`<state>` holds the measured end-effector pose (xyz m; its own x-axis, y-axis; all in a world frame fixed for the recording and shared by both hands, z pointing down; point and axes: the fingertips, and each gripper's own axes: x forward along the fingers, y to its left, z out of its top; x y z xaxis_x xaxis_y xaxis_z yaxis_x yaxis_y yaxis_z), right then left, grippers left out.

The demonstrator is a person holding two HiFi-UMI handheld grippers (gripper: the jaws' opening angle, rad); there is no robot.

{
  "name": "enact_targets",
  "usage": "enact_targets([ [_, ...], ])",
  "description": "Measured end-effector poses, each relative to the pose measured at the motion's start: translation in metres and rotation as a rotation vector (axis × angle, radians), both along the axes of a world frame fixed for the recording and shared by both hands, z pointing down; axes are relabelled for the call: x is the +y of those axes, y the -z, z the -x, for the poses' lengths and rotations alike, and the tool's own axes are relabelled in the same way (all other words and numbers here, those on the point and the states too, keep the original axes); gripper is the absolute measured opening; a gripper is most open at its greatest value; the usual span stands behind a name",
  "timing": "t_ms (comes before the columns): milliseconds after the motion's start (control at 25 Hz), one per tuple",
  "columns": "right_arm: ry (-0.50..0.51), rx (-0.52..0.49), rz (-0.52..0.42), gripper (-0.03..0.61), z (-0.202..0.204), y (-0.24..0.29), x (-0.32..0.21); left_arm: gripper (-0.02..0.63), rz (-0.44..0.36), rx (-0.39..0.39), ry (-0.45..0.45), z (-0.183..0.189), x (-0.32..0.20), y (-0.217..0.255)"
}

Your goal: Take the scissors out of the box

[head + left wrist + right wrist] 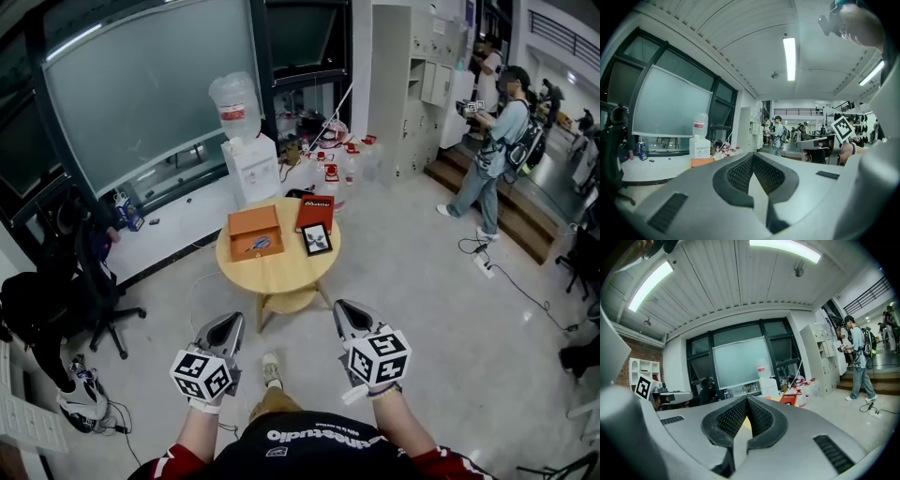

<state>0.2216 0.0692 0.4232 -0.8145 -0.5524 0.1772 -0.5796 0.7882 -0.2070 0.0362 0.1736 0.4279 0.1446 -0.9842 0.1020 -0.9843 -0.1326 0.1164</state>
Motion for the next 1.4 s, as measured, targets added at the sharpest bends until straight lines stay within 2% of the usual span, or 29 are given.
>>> enact_targets([
  [280,-0.002,0.015,0.020,0.028,-0.005,-0.009,-0.004,0.017,0.013,0.007,-0.031,-0.006,-0.019,-0.008],
  [640,-0.017,0.031,0.009,0.028,-0.005,-0.006,-0.033,0.017,0.007,0.013,-0.069,-0.005,-0.060,-0.008],
  [920,-0.001,0.028,-0.012,0.028,0.013,0.009,-0.057,0.017,0.008,0.025,-0.065,0.008,-0.091,-0.004],
  [1400,0.003,0.028,0.017,0.028,0.029,-0.005,-0.097,0.017,0.036,0.033,-0.052,0.028,-0.123,-0.019],
])
